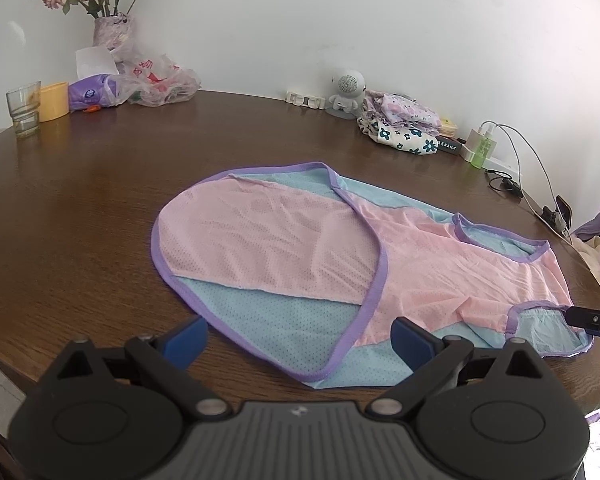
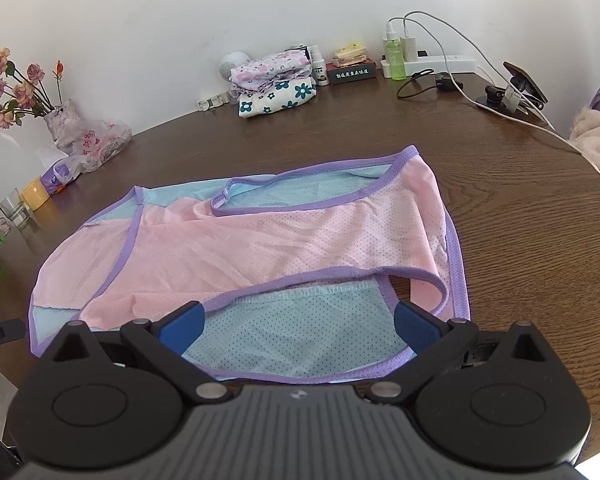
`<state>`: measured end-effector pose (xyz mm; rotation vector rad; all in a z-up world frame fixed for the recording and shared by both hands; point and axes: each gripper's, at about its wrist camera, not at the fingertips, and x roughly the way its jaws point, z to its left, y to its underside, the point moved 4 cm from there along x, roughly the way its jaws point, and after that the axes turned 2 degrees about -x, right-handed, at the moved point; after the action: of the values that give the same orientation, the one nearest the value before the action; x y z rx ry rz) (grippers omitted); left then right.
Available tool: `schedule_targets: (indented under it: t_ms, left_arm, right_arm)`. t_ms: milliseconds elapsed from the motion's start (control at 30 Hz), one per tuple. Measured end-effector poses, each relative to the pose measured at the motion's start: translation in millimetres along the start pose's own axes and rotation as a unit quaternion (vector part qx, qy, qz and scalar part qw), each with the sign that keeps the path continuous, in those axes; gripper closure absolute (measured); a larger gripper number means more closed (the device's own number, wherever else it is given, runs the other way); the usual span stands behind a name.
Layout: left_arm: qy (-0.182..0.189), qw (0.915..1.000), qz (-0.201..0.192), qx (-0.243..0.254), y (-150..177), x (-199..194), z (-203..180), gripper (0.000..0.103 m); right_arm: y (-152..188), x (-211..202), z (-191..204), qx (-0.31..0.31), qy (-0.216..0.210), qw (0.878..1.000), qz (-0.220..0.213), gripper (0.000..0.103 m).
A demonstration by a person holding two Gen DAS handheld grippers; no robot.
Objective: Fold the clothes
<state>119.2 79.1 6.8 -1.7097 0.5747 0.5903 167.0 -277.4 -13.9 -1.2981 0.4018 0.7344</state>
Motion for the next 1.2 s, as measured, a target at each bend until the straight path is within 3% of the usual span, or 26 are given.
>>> schedule_targets:
  t_ms: [967, 1200]
  left_arm:
    - [-0.004, 0.9999, 0.005, 0.009, 8.2, 4.3, -1.4, 0.005]
    - [0.009, 0.9999, 0.005, 0.010, 9.8, 7.0, -2.8, 0.005]
  right_arm:
    - [11.4, -3.3, -7.1, 0.015, 0.008, 1.000, 0.001, 0.000]
    - [14.5, -10.5, -9.6, 0.017, 0.019, 1.000, -0.004, 0.000]
